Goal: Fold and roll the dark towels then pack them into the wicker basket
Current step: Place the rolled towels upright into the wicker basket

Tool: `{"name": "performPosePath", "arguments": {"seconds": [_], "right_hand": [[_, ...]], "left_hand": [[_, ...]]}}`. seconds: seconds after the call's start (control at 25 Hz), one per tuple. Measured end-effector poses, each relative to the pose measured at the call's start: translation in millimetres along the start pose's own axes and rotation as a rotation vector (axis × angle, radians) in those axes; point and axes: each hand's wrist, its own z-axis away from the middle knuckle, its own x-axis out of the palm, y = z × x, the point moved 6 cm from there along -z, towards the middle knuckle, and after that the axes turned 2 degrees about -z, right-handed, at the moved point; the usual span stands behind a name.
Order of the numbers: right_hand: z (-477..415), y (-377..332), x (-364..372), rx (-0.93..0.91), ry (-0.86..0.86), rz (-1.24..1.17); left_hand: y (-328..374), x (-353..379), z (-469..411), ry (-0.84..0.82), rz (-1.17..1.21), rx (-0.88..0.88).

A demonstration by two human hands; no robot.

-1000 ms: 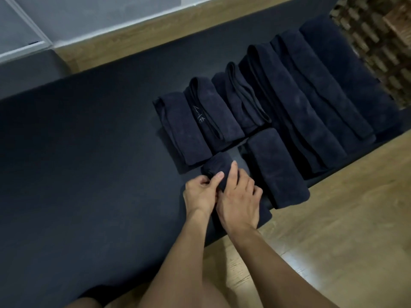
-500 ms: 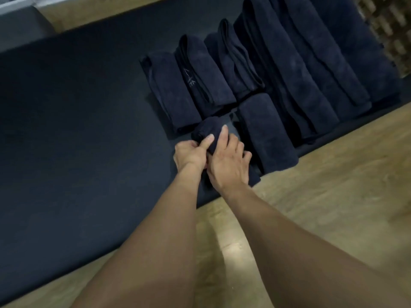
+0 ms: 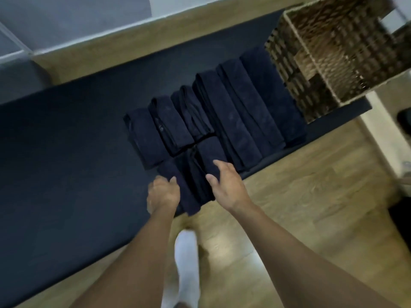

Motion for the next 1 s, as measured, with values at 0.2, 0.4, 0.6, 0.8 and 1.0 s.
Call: {"name": "performPosePath", "arguments": {"seconds": [0.2, 0.4, 0.6, 0.8, 1.0], "right_hand": [[-42, 27, -94, 0.335, 0.232, -0.465], [-89, 74, -133, 0.525, 0.272, -0.641], [-120, 126, -140, 0.620, 0.297, -0.757], [-141, 177, -172, 0.721, 0.462, -0.852], [-152, 216, -187, 0.924, 0.593, -0.958]], "left_hand": [[115, -15, 7, -0.014, 0.155, 0.230], [221, 23, -19, -0.127, 0.111, 0.249], [265, 78, -22, -0.148, 0.099, 0.299], [328, 105, -28, -0.095, 0.146, 0.340], [400, 113, -46, -0.005, 0.177, 0.415]]}}
